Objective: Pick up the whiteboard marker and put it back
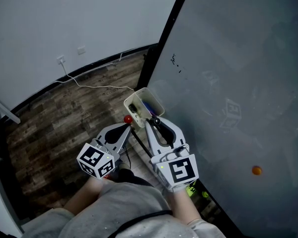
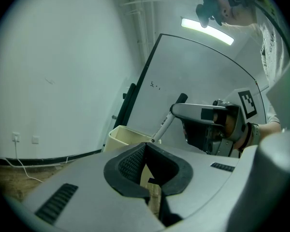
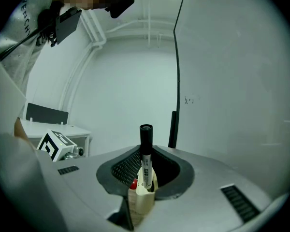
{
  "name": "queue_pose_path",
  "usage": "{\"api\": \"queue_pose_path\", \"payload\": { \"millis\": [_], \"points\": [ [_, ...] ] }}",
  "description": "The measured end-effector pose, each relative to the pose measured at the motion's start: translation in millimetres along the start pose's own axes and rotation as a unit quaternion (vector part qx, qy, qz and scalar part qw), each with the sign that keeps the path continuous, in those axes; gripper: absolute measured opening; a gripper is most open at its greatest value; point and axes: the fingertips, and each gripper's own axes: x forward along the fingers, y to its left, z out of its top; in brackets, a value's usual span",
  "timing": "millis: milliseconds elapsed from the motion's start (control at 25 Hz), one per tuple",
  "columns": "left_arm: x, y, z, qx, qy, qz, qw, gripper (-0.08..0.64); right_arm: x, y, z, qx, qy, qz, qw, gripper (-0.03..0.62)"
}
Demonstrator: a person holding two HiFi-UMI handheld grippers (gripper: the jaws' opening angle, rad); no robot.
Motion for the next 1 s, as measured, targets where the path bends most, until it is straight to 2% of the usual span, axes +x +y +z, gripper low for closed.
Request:
{"api": "queue_pose_path", "payload": {
  "millis": [520,1000],
  "points": [
    [-5.8,-1.8,0.9,0.008,-0.003,0.000,1.0000,0.011,-2.4,4.4,8.5,-0.008,-0.006,0.001,1.000,0.077],
    [-8.6,1.6,-4.5,0.004,-0.005,0.003,1.0000,0.011,-5.3,7.7,2.9,-0.013,0.015,0.001,1.000,0.077]
  ]
}}
